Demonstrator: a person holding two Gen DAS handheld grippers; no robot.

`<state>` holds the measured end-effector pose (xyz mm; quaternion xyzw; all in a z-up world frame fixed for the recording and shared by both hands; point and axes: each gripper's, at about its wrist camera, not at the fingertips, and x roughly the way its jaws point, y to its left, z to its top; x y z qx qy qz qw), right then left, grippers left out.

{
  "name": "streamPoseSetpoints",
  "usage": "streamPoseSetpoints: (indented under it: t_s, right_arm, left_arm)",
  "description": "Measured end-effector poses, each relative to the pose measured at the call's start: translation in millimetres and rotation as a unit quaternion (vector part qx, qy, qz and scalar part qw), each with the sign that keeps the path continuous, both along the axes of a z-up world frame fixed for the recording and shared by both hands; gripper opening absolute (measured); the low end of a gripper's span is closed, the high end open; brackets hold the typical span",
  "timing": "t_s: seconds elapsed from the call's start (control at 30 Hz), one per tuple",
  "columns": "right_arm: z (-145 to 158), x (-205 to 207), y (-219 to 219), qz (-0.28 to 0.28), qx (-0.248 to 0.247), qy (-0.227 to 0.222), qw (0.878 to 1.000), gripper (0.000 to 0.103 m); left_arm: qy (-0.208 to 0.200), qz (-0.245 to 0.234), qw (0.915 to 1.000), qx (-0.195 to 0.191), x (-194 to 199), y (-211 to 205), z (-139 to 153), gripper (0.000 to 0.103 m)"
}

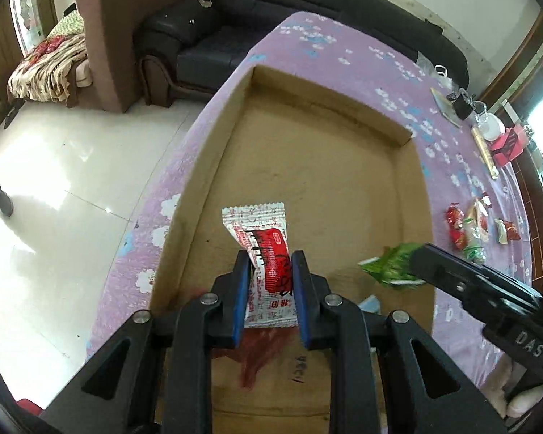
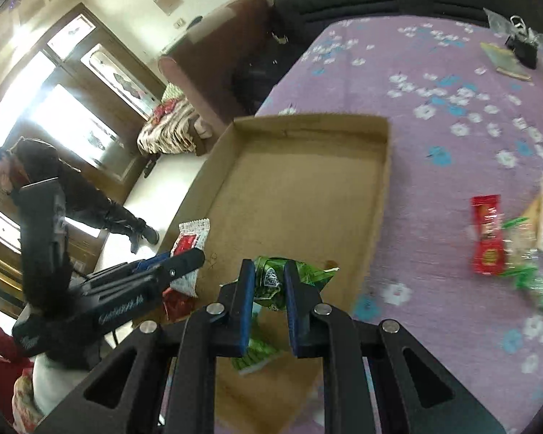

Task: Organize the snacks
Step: 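Carry both packets into the cardboard tray and release them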

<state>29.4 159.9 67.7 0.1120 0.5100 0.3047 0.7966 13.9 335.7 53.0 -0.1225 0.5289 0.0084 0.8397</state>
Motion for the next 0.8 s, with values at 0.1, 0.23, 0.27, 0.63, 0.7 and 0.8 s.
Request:
streamPoseSetpoints:
  t_s: [0.1,0.23,0.27,0.63,0.7,0.8]
  right_arm:
    - [-9.5,5.5,15.8,0.003,-0.007,0.005,1.000,0.014]
    - [-15.8,5.4,31.3,0.017,-0.023,0.000,1.000,0.015]
    - [-15.7,4.8,34.1,0.022,-0.025,0.001,0.999,0.017]
    - [10.1,-12.8,27.8,0.028,-0.036,-0.042,0.998,0.028]
    - [18.8,-17.2,16.7,0.022,-0.028,-0.052,0.998,0.028]
    - [30.4,-26.4,-3.4,0.007,-0.023,-0.068,0.997,0.028]
  left_arm:
    - [0.009,0.002,1.0000,0.003,0.7,4.9,-4.1,0.025]
    - [0.001,0.000,0.9999,-0.015,-5.5,11.1,2.3,0.030]
    - [-0.004,0.000,0.9998,-0.018,-7.5,13.0,6.0,0.031]
    - [-0.066,0.022,0.9972,-0.027,-29.9,5.6,58.6,0.053]
    - [-0.076,0.024,0.9964,-0.029,-34.1,-2.8,66.7,0.061]
    - [-0.093,0.023,0.9951,-0.026,-40.4,-22.3,76.8,0.062]
